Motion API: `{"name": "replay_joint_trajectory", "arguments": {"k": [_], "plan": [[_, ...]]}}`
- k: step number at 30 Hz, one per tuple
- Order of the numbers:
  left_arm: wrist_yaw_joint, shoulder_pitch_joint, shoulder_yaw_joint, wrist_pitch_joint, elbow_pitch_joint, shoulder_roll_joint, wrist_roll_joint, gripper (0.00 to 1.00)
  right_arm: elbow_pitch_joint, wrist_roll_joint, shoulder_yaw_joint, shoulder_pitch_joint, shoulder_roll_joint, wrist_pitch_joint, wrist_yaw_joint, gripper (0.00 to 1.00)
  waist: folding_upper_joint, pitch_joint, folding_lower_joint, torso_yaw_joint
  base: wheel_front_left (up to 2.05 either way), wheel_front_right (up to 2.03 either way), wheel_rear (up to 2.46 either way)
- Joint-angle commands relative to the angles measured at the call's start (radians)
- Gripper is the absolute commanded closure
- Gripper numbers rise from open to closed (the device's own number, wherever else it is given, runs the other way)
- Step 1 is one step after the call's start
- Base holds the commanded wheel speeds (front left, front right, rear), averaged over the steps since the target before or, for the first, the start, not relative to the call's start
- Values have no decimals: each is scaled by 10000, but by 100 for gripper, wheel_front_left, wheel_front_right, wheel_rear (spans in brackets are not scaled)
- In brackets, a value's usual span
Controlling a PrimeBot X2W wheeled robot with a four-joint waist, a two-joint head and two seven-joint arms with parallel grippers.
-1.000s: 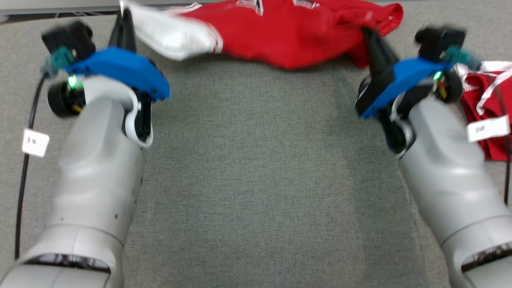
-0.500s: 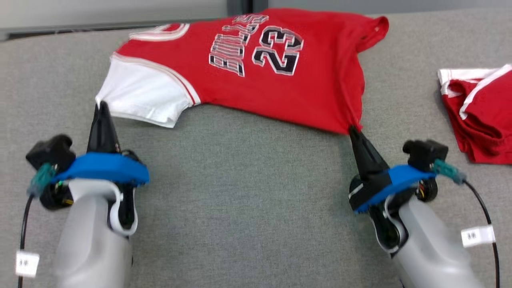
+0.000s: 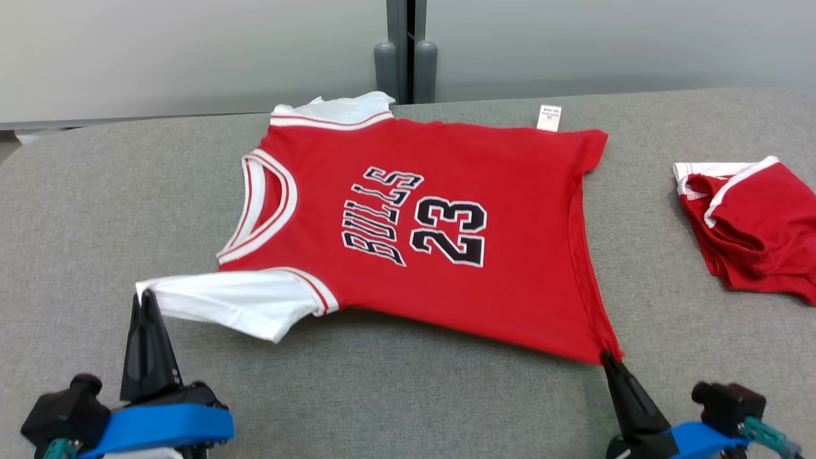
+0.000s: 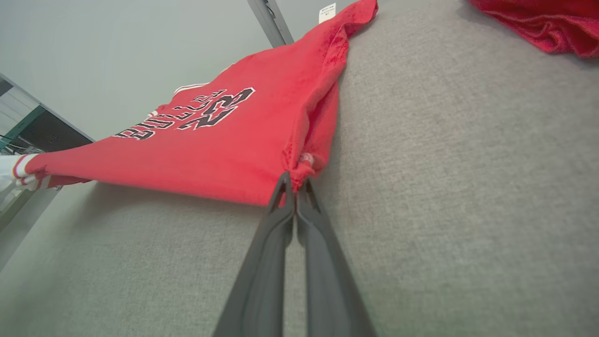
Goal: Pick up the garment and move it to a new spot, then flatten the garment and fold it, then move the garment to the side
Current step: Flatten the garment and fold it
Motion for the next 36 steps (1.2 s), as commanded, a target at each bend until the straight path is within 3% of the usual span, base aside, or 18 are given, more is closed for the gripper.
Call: {"name": "replay_joint_trajectory", "arguments": {"k": [1, 8, 14, 25, 35, 36], "plan": [[238, 423, -79, 239, -587, 22, 25, 100, -382, -157, -241, 489, 76, 270, 1, 100, 2, -62, 3, -22, 0, 0, 0], [859, 1288, -620, 1395, -2523, 19, 60, 100, -2093, -756, -1077, 1693, 508, 1747, 1, 100, 2, -21, 3, -193, 0, 0, 0], [755, 840, -796, 2159, -2387, 302, 60, 100, -2674, -964, -1424, 1543, 717, 2710, 1, 100, 2, 223, 3, -332, 0, 0, 0], [-48, -2611, -987, 3366, -60, 1017, -368, 100, -2724, -348, -1891, -435, 822, 4434, 1, 100, 2, 1358, 3, -340, 0, 0, 0], [-811, -5150, -1257, 3179, 2518, 1169, -610, 100, -1992, -284, -1569, -2210, 818, 4002, 1, 100, 2, 1972, 3, -402, 0, 0, 0], [-870, -5299, -1282, 3182, 2775, 1168, -628, 100, -1867, -325, -1526, -2340, 810, 3882, 1, 91, 2, 2005, 3, -404, 0, 0, 0]]}}
